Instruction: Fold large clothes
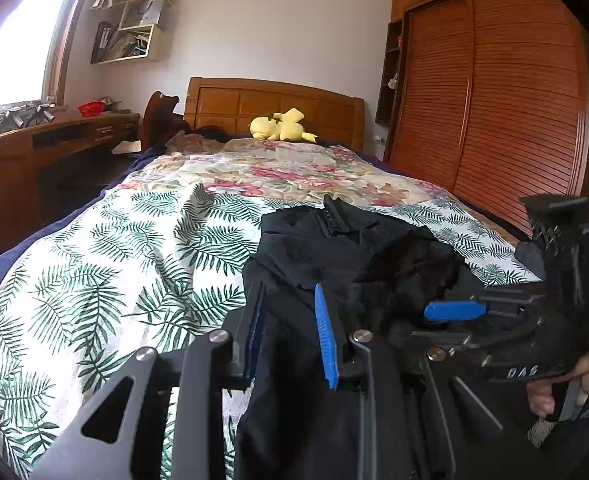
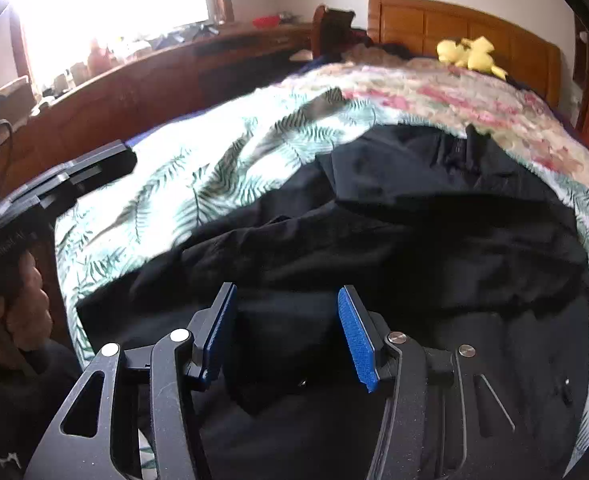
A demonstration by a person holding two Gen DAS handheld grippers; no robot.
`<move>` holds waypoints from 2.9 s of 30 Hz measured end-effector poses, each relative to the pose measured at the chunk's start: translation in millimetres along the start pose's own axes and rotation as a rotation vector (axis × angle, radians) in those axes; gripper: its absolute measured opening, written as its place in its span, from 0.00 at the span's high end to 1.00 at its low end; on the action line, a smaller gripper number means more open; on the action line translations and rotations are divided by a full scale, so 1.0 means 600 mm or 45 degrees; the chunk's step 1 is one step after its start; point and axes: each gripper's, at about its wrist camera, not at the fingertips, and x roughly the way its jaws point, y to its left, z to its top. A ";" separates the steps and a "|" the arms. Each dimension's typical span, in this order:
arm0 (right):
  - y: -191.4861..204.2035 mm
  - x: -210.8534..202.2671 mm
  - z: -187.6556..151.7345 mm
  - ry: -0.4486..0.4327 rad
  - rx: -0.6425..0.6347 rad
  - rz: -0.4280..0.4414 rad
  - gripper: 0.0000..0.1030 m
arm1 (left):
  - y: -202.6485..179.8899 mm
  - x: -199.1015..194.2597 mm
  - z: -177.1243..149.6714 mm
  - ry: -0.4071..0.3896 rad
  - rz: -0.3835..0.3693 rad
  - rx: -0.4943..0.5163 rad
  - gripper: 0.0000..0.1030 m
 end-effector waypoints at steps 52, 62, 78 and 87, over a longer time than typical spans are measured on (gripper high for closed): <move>-0.161 0.015 -0.128 0.082 0.129 -0.291 0.47 | 0.001 0.186 -0.071 0.484 0.079 -0.019 0.73; -0.162 0.014 -0.128 0.083 0.136 -0.281 0.47 | -0.030 0.162 -0.059 0.422 0.063 0.107 0.97; -0.185 0.006 -0.132 0.054 0.225 -0.169 0.46 | -0.068 0.068 0.026 0.348 0.129 0.259 0.98; -0.186 0.001 -0.136 0.050 0.221 -0.171 0.46 | -0.038 0.024 -0.034 0.412 0.140 0.205 0.90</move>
